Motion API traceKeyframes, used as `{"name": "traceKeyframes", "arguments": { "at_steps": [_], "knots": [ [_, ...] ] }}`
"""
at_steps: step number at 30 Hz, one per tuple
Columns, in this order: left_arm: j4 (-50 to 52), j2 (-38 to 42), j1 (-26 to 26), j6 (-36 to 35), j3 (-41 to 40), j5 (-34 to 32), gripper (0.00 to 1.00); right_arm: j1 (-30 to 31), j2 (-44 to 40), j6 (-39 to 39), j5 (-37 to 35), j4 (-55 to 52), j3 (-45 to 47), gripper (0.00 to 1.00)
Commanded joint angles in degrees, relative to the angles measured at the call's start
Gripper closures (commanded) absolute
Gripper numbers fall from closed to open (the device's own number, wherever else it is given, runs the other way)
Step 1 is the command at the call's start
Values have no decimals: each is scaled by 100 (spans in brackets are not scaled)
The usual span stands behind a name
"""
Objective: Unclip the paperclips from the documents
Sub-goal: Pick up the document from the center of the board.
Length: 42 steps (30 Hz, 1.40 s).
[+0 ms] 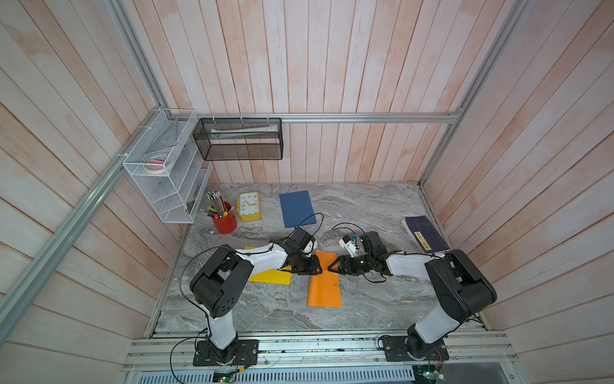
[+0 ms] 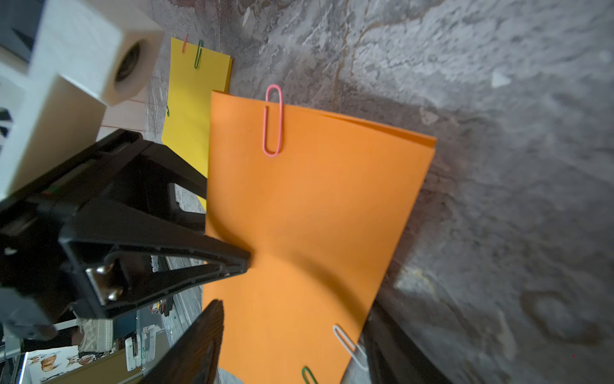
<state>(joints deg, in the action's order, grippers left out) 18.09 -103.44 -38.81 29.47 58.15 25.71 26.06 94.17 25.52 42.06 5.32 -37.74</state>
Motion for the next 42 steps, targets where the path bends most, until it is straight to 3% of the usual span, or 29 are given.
{"name": "traceKeyframes", "arguments": {
  "at_steps": [1,21,30,42],
  "knots": [
    [47,134,-30,-29,2,12,66,-42,73,29,-418,-606,297,31],
    [21,1079,159,-386,215,846,71,-1221,-1461,-643,17,-823,447,28],
    [66,1356,288,-625,372,1337,73,-1296,-1996,-682,732,-243,472,28],
    [-276,1403,285,-549,408,1800,75,-1287,-1909,-417,1663,608,413,28]
  ]
}}
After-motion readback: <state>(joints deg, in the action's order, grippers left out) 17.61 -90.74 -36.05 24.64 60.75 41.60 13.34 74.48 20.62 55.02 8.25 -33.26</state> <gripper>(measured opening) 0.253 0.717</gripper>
